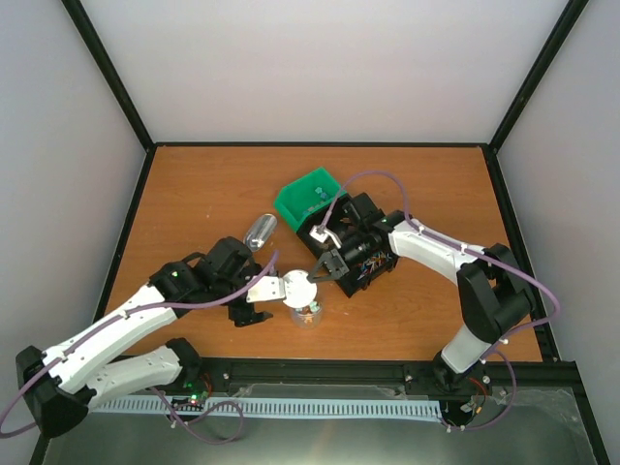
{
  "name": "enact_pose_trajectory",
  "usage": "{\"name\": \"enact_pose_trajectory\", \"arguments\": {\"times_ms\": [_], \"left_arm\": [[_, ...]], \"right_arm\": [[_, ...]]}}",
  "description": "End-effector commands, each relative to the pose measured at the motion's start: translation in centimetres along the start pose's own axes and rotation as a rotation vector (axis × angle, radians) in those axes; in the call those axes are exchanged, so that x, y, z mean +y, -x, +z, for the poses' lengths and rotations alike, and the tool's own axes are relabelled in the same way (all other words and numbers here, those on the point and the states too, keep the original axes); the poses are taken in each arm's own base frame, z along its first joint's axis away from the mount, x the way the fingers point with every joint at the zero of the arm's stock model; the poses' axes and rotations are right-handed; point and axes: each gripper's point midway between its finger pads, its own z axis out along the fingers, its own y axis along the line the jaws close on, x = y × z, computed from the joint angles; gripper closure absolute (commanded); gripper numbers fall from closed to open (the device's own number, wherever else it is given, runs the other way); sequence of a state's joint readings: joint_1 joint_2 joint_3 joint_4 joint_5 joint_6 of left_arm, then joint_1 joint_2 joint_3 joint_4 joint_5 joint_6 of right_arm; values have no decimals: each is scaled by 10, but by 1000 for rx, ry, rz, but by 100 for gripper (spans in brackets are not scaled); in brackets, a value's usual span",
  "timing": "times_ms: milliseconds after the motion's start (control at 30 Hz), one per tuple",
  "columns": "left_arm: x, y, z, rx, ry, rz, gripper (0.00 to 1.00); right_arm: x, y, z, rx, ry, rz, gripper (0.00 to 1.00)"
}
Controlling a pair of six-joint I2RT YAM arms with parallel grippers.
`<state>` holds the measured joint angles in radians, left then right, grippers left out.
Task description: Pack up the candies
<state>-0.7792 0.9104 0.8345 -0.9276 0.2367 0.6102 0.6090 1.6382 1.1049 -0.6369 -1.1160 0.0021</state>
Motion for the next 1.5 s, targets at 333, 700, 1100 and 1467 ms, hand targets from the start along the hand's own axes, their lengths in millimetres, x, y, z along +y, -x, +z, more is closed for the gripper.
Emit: {"name": "enact_pose_trajectory", "arguments": {"times_ms": [333,700,1100,1467], "left_arm": [[2,17,33,12,51,49,27],[2,24,48,8,72,53,31],[5,24,50,24,82,42,36],[19,21,32,42,174,34,34]], "right_arm": [[-13,-17,8,10,22,103,97],[-24,-18,2,2,-19,111,92],[-19,-24,0,-12,4,125,97],[-7,-9,-10,-47,104,140,97]]}}
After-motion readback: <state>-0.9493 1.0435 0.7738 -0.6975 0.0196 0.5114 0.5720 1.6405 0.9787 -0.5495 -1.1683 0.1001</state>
